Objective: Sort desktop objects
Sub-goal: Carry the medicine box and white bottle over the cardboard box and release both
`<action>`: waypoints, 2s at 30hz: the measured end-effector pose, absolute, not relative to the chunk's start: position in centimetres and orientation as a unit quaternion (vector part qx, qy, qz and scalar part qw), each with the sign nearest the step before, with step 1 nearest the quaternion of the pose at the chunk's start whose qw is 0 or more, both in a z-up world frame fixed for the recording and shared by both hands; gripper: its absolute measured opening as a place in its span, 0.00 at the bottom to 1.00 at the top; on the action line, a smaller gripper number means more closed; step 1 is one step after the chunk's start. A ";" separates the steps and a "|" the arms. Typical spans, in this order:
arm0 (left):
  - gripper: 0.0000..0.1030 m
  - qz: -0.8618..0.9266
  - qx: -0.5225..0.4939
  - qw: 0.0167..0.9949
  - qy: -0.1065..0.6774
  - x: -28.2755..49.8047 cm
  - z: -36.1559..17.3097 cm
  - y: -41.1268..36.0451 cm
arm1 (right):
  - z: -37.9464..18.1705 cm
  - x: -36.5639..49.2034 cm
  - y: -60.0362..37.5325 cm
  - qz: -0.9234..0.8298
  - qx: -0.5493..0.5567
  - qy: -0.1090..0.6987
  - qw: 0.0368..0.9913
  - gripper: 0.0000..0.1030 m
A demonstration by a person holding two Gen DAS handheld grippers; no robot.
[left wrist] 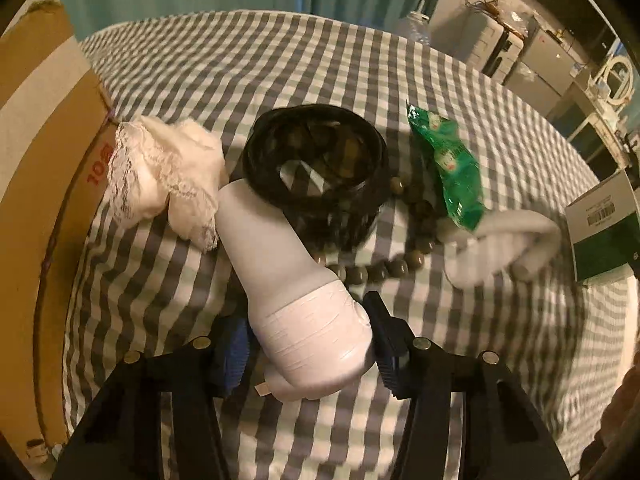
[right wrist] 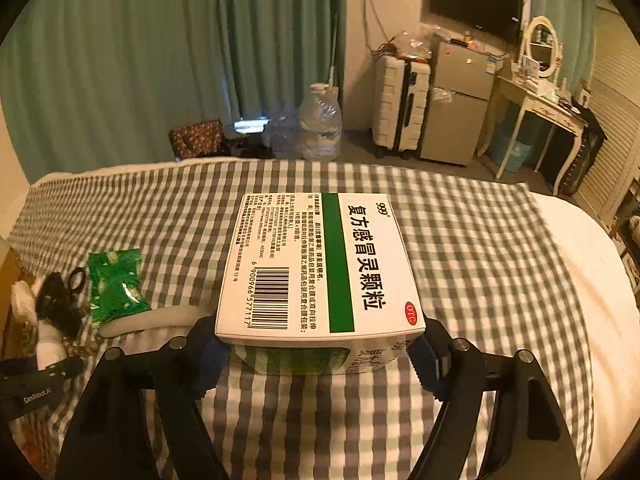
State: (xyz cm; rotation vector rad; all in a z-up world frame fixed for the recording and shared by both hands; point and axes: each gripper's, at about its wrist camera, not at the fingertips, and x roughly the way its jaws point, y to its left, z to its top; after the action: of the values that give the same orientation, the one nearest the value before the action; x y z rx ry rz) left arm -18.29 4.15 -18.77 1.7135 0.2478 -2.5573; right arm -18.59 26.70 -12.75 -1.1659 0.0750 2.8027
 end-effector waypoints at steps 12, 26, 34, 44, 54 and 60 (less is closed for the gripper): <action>0.53 -0.865 0.494 -0.010 0.090 -10.7 -9.6 1.5 | -3.7 -10.5 23.2 0.942 -0.331 0.046 0.008 0.74; 0.53 -0.937 0.347 -0.017 0.049 -6.7 5.4 -2.7 | 3.4 -3.9 10.9 0.946 -0.302 0.028 -0.117 0.74; 0.53 -0.951 0.308 0.021 0.026 -5.3 8.9 -9.1 | 5.8 -4.2 4.0 0.942 -0.290 0.017 -0.170 0.74; 0.53 -0.940 0.331 0.079 0.042 -7.1 5.7 -18.2 | 3.2 -8.3 -5.3 0.915 -0.333 0.010 -0.226 0.74; 0.53 -0.915 0.387 0.102 0.059 -10.6 -0.6 -22.3 | -1.8 -12.4 -11.7 0.894 -0.382 0.011 -0.235 0.75; 0.75 -0.912 0.395 0.097 0.051 -11.1 -2.2 -23.1 | -1.0 -13.2 -12.3 0.907 -0.343 0.068 -0.234 0.90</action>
State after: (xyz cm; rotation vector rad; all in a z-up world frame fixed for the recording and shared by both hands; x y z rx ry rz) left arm -11.07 -23.12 -2.20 1.1707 0.1518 -2.7004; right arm -13.20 -12.33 -1.00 -1.2743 0.2511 3.3724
